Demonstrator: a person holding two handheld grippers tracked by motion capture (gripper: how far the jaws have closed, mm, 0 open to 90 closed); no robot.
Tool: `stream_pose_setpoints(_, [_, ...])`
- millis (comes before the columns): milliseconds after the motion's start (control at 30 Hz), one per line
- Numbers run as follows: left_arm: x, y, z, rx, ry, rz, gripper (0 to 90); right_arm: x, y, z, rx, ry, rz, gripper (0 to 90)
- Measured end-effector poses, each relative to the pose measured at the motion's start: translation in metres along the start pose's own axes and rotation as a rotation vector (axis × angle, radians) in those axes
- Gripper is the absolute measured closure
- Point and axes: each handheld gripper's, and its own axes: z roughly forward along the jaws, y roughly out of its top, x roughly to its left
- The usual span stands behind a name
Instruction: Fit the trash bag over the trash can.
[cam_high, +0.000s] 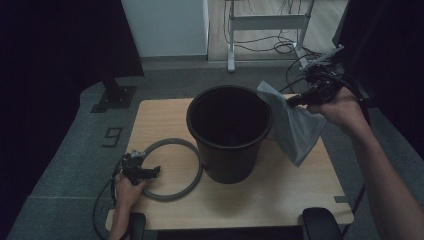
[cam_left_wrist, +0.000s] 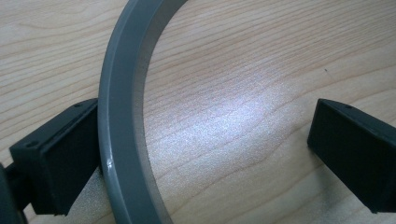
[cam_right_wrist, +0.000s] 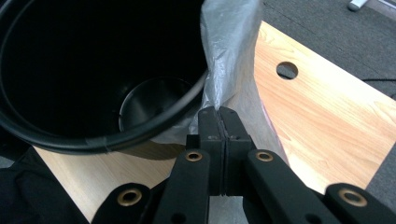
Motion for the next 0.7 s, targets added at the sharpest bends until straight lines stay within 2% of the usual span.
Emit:
stream_pose_setpoints(267, [0.0, 0.0, 0.0, 0.0, 0.0, 0.0, 0.0, 0.014, 0.017, 0.008, -0.005, 0.021, -0.026, 88.9])
stream_pose_setpoints(700, [0.0, 0.0, 0.0, 0.0, 0.001, -0.001, 0.0, 0.039, 0.04, 0.036, 0.011, 0.074, -0.081, 89.0])
